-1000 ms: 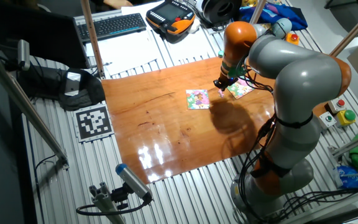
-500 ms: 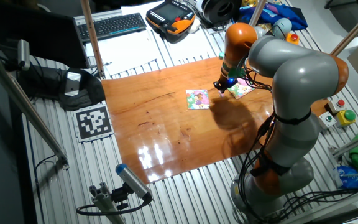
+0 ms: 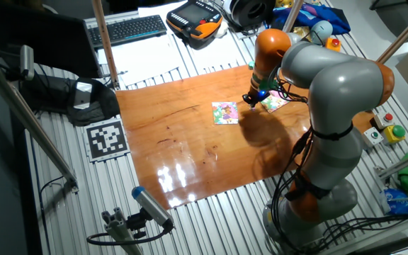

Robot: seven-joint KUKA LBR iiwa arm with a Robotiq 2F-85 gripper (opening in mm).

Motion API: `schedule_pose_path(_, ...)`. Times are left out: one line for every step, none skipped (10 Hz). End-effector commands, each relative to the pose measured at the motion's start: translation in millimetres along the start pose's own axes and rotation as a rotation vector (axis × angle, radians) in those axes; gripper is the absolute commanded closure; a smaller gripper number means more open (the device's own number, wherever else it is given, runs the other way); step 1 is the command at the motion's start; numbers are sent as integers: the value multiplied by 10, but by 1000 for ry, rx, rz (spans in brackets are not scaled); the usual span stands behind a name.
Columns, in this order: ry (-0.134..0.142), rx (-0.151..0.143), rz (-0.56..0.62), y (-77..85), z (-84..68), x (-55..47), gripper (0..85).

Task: Assemble one piece of a puzzle

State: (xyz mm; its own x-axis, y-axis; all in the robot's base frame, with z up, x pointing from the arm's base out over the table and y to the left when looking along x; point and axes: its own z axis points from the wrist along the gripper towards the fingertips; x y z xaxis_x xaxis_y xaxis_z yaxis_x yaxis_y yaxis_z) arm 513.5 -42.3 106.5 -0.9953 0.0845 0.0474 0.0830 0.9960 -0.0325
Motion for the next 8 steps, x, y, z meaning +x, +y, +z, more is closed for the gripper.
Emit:
schedule_pose_path(5,1,2,-23,-17,-12,850)
schedule_pose_path(9,5,15,-32,-21,-26,850)
schedule_pose_path(9,6,19,-17,3,-40,850)
schedule_pose_path(7,5,22,3,7,-48,850)
schedule_pose_path(11,10,32,14,-2,-57,850)
schedule_pose_path(15,7,29,15,19,-59,850)
schedule_pose_path(17,-2,30,19,47,-55,850)
schedule_pose_path(24,-3,31,6,58,-41,850)
